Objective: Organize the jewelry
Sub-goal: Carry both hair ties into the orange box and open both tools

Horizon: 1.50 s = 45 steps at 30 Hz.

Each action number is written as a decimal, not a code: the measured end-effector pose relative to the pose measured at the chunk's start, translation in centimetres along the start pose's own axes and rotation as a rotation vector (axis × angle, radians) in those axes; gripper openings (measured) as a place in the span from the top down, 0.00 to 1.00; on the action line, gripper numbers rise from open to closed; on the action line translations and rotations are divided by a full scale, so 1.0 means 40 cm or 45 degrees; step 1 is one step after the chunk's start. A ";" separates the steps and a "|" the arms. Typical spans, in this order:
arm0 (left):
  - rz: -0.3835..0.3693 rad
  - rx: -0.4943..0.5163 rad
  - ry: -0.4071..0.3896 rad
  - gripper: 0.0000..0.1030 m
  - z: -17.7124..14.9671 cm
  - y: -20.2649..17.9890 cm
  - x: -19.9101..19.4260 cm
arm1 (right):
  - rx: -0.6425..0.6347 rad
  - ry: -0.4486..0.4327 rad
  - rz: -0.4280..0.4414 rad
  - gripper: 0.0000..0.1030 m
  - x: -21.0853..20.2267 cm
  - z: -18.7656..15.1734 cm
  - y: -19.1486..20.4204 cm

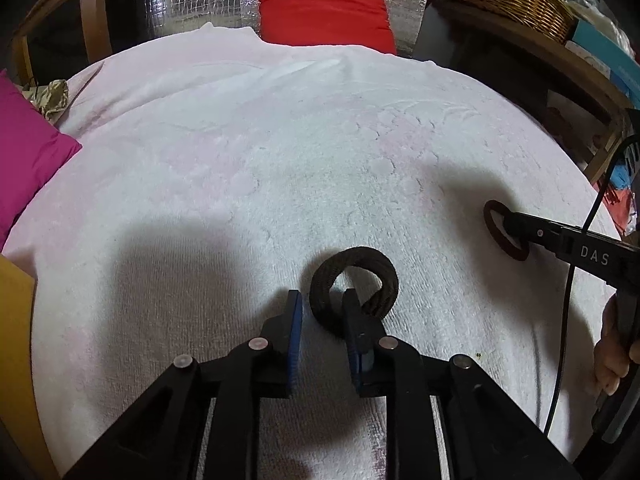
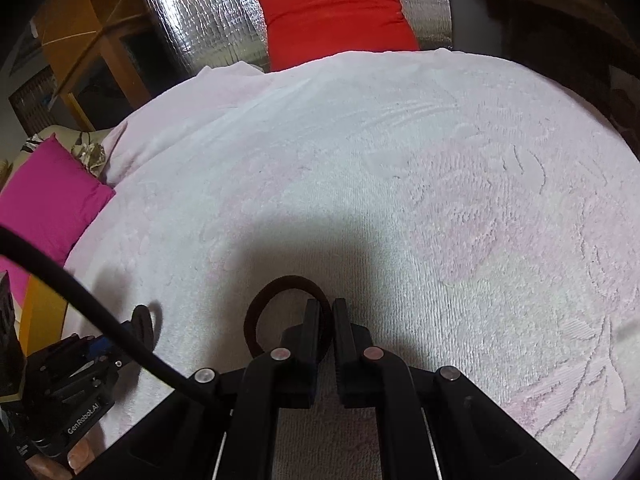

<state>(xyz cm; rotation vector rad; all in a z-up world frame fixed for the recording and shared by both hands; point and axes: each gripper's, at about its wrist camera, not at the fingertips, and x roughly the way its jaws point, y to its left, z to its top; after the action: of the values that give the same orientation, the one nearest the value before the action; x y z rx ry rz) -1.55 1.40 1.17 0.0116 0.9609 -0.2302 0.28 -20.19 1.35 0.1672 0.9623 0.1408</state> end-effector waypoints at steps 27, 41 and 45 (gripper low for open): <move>0.003 0.001 -0.101 0.94 0.016 -0.012 -0.081 | 0.011 -0.129 0.057 0.95 -0.093 0.004 0.015; 0.250 -0.205 -0.227 0.94 -0.054 0.094 -0.278 | -0.033 -0.144 0.195 0.95 -0.152 -0.015 0.137; 0.322 -0.240 -0.250 0.94 -0.090 0.125 -0.347 | -0.073 -0.156 0.263 0.95 -0.172 -0.030 0.210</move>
<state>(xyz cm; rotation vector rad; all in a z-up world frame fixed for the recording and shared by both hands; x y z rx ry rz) -11.11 9.30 9.92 -0.0613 0.7730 0.0922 -4.96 -13.22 7.89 0.2203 0.8170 0.3441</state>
